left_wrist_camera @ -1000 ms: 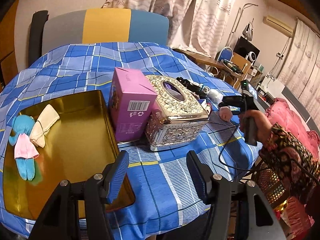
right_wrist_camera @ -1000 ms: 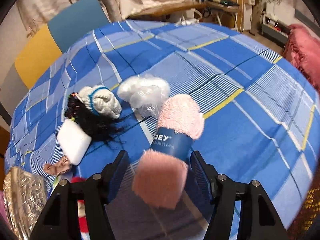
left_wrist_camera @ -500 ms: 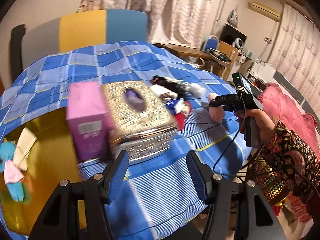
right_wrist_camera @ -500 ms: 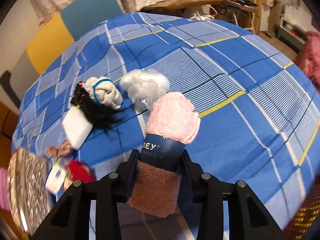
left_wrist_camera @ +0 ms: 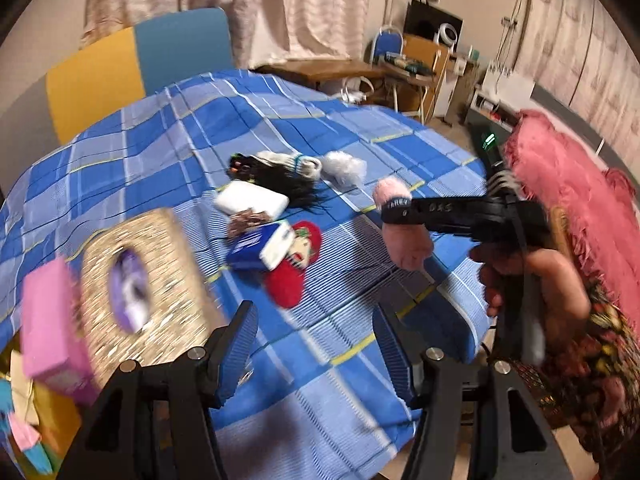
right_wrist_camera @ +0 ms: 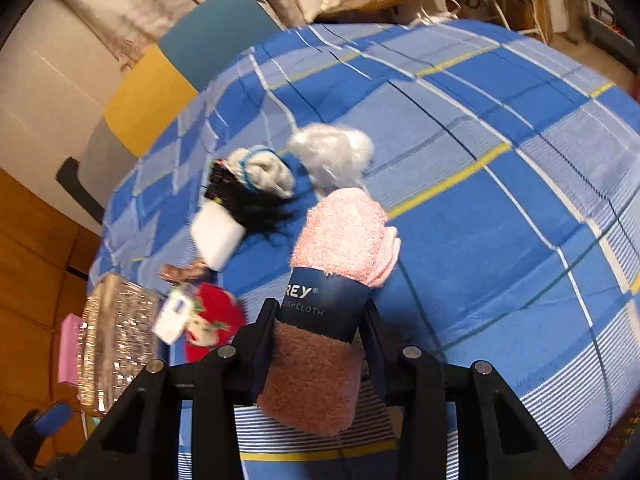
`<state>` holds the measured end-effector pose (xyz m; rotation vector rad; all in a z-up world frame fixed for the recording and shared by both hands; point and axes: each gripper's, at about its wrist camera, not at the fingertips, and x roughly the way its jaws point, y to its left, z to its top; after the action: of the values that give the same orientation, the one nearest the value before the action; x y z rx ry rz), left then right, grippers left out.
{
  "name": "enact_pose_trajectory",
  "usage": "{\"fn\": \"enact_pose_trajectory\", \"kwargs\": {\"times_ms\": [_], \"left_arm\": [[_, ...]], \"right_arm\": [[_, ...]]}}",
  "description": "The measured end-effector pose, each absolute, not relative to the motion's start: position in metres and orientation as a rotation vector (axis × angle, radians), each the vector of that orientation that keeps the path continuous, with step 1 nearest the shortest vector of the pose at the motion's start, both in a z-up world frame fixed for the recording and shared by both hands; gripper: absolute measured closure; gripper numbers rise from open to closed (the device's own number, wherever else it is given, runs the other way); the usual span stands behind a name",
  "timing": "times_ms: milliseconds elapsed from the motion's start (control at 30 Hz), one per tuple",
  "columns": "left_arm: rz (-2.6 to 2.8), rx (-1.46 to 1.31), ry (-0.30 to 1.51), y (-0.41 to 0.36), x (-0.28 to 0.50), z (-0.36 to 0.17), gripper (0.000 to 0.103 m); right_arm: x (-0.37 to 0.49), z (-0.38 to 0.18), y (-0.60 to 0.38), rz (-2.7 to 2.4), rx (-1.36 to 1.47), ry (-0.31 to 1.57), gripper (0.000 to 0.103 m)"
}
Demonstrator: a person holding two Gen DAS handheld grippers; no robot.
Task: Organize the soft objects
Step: 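Grasp the pink towel with blue band with the right tool and lift, then grasp the red Christmas sock with the left tool while the right tool holds the towel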
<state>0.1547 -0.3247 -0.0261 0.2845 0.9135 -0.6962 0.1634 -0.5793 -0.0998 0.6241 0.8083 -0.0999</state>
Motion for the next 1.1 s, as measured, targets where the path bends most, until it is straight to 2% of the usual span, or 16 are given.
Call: {"fn": "enact_pose_trajectory", "kwargs": {"times_ms": [167, 467, 567, 600, 633, 700, 767, 933, 1100], "left_arm": [[-0.608, 0.369, 0.981, -0.371, 0.179, -0.067, 0.043], [-0.484, 0.547, 0.988, -0.407, 0.204, -0.128, 0.043], [-0.449, 0.547, 0.995, -0.409, 0.212, -0.139, 0.05], [-0.453, 0.525, 1.002, -0.408, 0.215, -0.141, 0.057], [-0.454, 0.498, 1.007, -0.406, 0.218, -0.143, 0.069], [-0.454, 0.416, 0.993, -0.398, 0.222, -0.14, 0.083], [-0.496, 0.352, 0.992, -0.391, 0.223, -0.135, 0.09], [-0.639, 0.203, 0.956, -0.376, 0.201, -0.113, 0.091], [-0.693, 0.238, 0.939, -0.384, 0.185, -0.111, 0.089]], "right_arm": [[0.159, -0.086, -0.582, -0.121, 0.604, 0.775, 0.062], [0.152, -0.073, -0.59, -0.087, 0.66, 0.719, 0.062], [0.149, -0.072, -0.592, -0.092, 0.672, 0.707, 0.062], [0.149, -0.072, -0.593, -0.091, 0.677, 0.707, 0.062], [0.149, -0.072, -0.594, -0.092, 0.684, 0.706, 0.062], [0.148, -0.072, -0.595, -0.091, 0.687, 0.706, 0.062], [0.147, -0.072, -0.597, -0.096, 0.693, 0.703, 0.062], [0.145, -0.073, -0.599, -0.102, 0.712, 0.702, 0.062], [0.144, -0.076, -0.6, -0.102, 0.723, 0.71, 0.062]]}}
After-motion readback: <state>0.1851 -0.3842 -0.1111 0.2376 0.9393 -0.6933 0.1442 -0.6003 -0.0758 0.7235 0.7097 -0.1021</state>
